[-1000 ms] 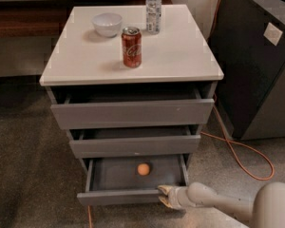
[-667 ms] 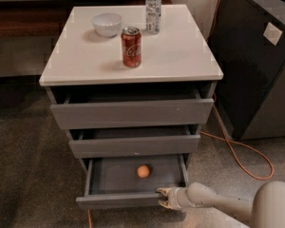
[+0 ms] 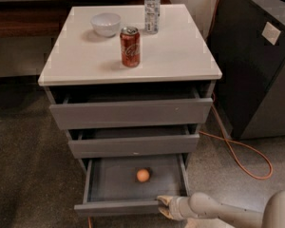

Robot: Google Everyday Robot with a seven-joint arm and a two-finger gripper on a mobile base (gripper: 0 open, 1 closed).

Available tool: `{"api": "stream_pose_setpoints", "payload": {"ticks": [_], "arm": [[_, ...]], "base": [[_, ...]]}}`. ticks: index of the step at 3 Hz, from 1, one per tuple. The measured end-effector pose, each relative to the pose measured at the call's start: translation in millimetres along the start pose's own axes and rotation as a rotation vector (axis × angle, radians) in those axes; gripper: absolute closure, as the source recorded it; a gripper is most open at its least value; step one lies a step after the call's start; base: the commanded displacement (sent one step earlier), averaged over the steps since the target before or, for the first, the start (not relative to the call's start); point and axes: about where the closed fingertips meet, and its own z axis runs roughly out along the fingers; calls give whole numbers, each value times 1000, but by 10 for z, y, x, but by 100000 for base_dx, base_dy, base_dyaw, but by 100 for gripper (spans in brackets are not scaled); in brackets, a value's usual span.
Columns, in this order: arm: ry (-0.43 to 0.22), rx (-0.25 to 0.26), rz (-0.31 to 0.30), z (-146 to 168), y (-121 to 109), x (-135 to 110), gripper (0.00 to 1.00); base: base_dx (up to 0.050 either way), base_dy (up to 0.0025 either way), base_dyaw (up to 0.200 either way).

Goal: Pick orange from bottom drawer and place on counter

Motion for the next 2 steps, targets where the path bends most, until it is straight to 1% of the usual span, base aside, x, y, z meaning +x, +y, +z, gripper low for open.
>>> {"api": "stream_pose_setpoints", "payload": {"ticks": [1, 2], "arm": [[0, 0, 0, -40, -18, -27, 100], [-14, -4, 4, -72, 295, -96, 100]], "base": [[0, 0, 0], [0, 0, 0]]}}
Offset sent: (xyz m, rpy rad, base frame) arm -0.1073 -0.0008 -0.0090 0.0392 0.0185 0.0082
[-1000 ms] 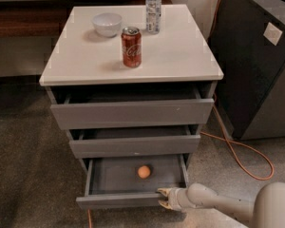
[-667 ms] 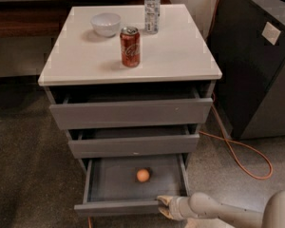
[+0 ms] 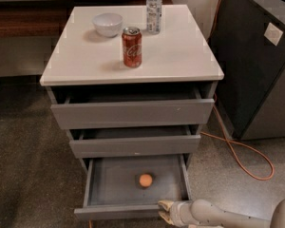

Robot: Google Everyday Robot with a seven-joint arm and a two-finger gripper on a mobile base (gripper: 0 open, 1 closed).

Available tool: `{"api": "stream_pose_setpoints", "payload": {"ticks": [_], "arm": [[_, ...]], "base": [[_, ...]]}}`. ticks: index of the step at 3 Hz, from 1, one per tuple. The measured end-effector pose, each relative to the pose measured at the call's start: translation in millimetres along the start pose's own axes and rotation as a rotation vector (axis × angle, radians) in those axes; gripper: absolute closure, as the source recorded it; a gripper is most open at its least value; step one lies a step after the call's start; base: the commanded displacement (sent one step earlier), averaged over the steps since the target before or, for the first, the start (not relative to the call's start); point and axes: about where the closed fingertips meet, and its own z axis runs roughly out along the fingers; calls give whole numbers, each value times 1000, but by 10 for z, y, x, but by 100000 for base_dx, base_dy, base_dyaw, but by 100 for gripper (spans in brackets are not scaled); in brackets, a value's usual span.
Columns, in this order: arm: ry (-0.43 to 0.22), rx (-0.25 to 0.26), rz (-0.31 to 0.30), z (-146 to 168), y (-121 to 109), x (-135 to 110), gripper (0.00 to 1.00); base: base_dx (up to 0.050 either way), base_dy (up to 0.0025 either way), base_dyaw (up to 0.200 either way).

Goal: Pick orange from bottom drawer and place on counter

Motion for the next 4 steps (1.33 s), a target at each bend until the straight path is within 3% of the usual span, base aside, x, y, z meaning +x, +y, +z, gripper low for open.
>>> {"api": "stream_pose_setpoints", "payload": {"ticks": [2, 3, 4], "arm": [[-1, -2, 0, -48, 12, -36, 100], [-5, -9, 0, -72, 209, -76, 97], [-4, -4, 0, -111, 244, -93, 66]], "base": [[0, 0, 0], [0, 0, 0], [0, 0, 0]]}}
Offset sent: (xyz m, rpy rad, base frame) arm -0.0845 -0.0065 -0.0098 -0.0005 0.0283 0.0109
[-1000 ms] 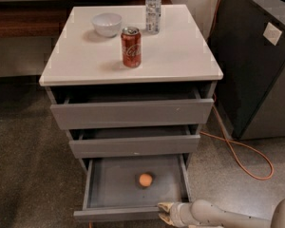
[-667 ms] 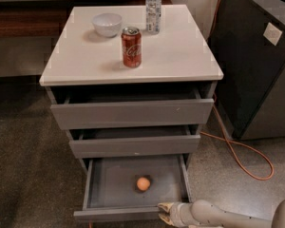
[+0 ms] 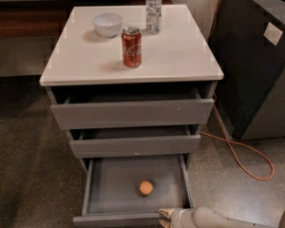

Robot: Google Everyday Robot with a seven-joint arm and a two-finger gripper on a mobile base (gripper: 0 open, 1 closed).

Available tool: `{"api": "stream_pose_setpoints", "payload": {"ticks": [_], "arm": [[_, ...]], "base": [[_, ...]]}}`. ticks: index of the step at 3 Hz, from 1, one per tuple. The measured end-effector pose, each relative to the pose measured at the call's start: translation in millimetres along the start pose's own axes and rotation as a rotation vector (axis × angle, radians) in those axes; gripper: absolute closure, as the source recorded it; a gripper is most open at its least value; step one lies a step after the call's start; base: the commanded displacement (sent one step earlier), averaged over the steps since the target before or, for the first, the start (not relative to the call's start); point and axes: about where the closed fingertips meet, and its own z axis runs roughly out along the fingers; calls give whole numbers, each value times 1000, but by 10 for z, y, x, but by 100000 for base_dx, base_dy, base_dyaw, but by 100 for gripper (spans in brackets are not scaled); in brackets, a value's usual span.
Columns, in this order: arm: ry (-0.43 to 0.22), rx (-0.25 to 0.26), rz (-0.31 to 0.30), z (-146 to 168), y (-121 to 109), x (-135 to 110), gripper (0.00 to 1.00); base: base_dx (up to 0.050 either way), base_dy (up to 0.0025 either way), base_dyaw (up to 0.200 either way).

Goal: Pick orange from bottom drawer and place on counter

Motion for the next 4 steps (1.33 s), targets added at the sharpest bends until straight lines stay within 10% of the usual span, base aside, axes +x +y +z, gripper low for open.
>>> {"api": "stream_pose_setpoints", "payload": {"ticks": [3, 4], "arm": [[9, 39, -38, -179, 29, -22, 0], [21, 48, -81, -266, -225, -13, 0]], "base": [[0, 0, 0], [0, 0, 0]]}}
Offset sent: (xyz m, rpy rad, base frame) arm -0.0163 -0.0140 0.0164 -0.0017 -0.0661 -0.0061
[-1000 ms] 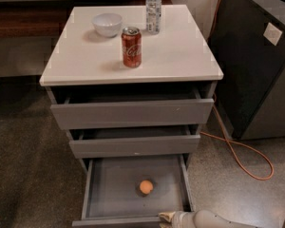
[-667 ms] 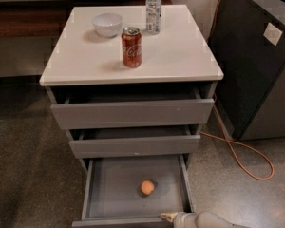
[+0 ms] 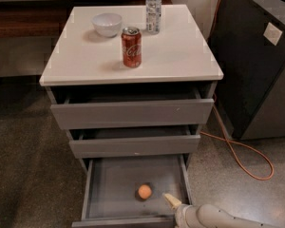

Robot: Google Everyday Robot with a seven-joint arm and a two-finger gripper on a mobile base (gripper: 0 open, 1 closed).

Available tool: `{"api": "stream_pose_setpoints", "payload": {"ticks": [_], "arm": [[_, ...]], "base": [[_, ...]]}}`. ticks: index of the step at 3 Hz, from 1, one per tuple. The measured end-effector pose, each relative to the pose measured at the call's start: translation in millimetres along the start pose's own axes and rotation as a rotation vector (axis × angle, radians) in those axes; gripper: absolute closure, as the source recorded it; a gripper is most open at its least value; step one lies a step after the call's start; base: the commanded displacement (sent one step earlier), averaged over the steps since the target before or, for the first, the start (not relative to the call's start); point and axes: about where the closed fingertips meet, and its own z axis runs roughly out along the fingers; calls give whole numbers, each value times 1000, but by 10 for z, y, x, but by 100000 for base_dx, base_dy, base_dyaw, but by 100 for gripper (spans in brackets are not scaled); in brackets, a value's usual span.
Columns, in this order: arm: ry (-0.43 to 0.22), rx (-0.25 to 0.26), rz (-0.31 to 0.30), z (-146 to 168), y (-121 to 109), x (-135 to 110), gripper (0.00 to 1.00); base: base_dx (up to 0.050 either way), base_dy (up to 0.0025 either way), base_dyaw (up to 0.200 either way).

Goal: Pick orange from bottom drawer and place on counter

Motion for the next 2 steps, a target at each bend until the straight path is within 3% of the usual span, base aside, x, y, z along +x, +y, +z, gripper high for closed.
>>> {"api": "stream_pose_setpoints", "payload": {"ticks": [2], "arm": [[-33, -9, -14, -9, -485, 91, 0]], "base": [[0, 0, 0]]}}
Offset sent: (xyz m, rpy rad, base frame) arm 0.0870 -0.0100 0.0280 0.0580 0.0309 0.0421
